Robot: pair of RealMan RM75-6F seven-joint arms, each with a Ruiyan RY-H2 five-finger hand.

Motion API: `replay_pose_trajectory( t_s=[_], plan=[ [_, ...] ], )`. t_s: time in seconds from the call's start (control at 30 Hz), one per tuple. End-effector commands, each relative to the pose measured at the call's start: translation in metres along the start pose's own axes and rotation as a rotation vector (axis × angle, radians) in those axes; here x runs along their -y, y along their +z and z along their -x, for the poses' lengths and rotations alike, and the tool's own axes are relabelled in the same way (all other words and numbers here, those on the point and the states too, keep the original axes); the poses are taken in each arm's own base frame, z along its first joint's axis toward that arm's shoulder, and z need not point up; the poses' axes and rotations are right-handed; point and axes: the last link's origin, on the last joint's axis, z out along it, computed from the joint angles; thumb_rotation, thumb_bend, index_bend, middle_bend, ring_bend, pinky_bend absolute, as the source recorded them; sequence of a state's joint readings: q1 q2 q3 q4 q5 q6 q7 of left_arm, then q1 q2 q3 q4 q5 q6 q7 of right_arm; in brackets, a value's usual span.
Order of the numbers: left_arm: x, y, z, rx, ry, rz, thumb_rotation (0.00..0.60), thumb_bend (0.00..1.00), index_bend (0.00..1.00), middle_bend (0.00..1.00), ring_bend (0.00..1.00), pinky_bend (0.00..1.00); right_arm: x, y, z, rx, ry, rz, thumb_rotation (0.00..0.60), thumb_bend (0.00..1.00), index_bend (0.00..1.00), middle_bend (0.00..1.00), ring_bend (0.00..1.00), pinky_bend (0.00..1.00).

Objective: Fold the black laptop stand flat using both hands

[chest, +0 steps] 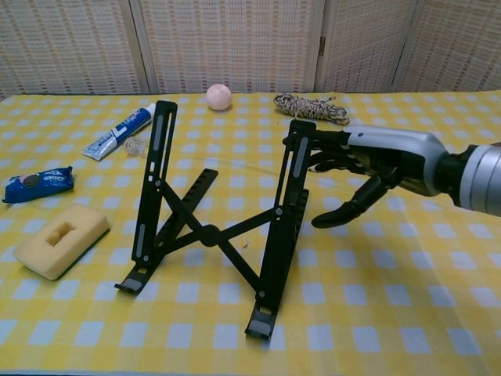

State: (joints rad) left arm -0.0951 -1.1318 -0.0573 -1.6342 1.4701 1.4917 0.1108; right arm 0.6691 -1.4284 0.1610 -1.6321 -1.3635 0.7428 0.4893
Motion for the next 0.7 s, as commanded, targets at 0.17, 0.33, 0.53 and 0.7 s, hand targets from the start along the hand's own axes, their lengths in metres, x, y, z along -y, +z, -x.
replay_pose_trajectory(
  t_s=[0.17, 0.33, 0.53, 0.7],
  plan=[
    [0.001, 0.001, 0.000, 0.001, -0.005, 0.001, 0.600, 0.22, 0.14, 0.05, 0.04, 0.00, 0.006, 0.027, 0.003, 0.017, -0.067, -0.011, 0.600, 0.18, 0.00, 0.05, 0.08, 0.00],
    [0.002, 0.001, 0.001, 0.005, -0.005, 0.002, 0.600, 0.22, 0.14, 0.05, 0.04, 0.00, 0.011, 0.043, -0.005, 0.009, -0.222, -0.043, 0.600, 0.18, 0.00, 0.05, 0.09, 0.00],
    [0.003, 0.001, 0.002, 0.007, -0.007, 0.001, 0.600, 0.23, 0.14, 0.05, 0.04, 0.00, 0.014, 0.060, -0.015, 0.011, -0.353, -0.054, 0.600, 0.18, 0.00, 0.04, 0.09, 0.00],
    [0.002, 0.003, 0.002, 0.009, -0.004, 0.004, 0.600, 0.23, 0.14, 0.05, 0.04, 0.00, 0.017, 0.075, -0.023, -0.011, -0.390, -0.059, 0.600, 0.18, 0.00, 0.04, 0.09, 0.00]
  ],
)
